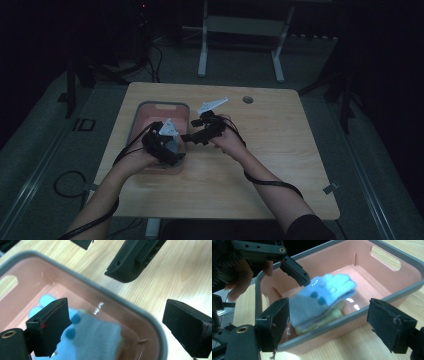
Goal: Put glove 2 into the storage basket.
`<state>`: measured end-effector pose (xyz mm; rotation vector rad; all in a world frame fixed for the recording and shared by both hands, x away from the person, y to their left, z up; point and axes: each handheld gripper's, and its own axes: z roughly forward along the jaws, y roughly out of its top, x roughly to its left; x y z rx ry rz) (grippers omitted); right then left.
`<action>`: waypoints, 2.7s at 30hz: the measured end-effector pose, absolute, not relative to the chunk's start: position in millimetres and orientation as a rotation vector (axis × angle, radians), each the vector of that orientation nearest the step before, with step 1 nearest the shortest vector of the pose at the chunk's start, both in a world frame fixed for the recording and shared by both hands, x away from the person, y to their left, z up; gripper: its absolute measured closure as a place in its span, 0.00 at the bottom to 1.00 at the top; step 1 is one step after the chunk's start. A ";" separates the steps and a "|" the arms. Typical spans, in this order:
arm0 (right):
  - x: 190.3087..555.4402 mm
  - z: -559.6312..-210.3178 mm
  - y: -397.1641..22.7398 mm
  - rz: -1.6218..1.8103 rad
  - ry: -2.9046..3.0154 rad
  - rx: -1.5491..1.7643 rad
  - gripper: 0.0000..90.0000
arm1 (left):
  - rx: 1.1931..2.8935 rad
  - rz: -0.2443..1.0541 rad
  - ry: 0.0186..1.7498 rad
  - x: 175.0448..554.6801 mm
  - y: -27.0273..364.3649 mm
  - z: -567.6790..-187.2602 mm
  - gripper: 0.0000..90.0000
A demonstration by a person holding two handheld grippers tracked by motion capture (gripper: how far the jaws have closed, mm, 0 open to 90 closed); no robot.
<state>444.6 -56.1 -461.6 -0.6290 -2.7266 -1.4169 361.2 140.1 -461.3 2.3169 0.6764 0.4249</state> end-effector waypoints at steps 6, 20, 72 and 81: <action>444.1 -462.0 -68.4 -1.402 -2.752 -0.639 0.21 | 2.299 0.413 0.641 359.1 130.5 -458.1 0.08; 440.7 -467.2 -104.2 -1.399 -2.777 -0.695 0.20 | 2.316 0.405 0.533 355.7 97.0 -449.5 0.08; 393.0 -521.8 -229.0 -1.392 -2.758 -0.912 0.18 | 2.349 0.210 0.234 322.8 -10.6 -491.9 0.09; 383.3 -527.5 -242.4 -1.399 -2.784 -0.946 0.17 | 2.366 0.171 0.206 320.6 -24.4 -510.3 0.09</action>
